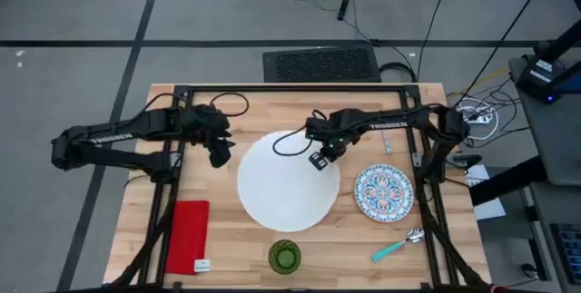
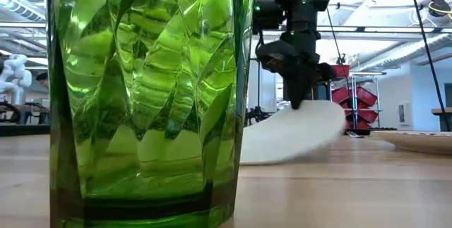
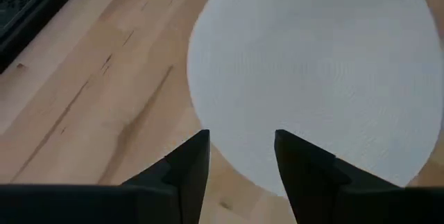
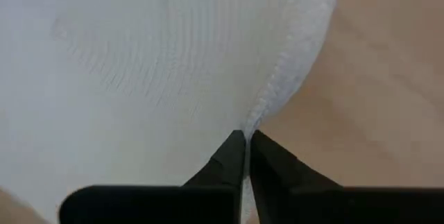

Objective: Set table place
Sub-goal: Move the white table mat to the center of the table, then put the blue patterned plate on the white tablemat

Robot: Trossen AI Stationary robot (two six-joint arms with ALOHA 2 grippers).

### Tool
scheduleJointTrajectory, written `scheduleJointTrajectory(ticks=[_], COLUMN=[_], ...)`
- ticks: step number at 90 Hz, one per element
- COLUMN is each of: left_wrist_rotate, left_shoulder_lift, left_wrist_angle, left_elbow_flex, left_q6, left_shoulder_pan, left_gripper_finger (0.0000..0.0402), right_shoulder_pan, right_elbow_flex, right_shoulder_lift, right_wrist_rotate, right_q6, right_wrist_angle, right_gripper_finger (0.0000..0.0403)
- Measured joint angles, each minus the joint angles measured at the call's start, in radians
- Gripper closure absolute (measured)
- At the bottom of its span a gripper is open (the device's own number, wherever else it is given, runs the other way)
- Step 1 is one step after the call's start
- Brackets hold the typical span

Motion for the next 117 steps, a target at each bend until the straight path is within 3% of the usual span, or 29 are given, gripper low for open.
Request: scheduleJointTrajectory(ticks=[51,69,91,117], left_wrist_rotate=[-0.001,-0.001,-0.001,-0.001], left_shoulder_lift=[0.000,0.000,0.000,0.000], left_wrist_angle=[0.000,0.001,0.000,0.001], left_elbow_flex=[0.000,0.000,0.000,0.000], left_q6=[-0.006,-0.006,-0.006,-0.006], left_shoulder_pan=[0.000,0.000,0.000,0.000], left_gripper_finger=[0.0253,0.0253,0.0253,0.0253], right_shoulder_pan=[-0.025,-0.025,-0.038,-0.034], right_elbow_flex=[0.000,0.001,0.001,0.002], right_shoulder_lift=[0.000,-0.001,-0.002,-0.002], right_wrist_rotate=[-0.023,0.057,0.053,0.046], right_q6=[-0.084,-0.056,-0.054,-0.059], right_wrist_angle=[0.054,0.034,-0.023,-0.266], right_gripper_finger=[0.0397,0.0337,0.0255,0.0225])
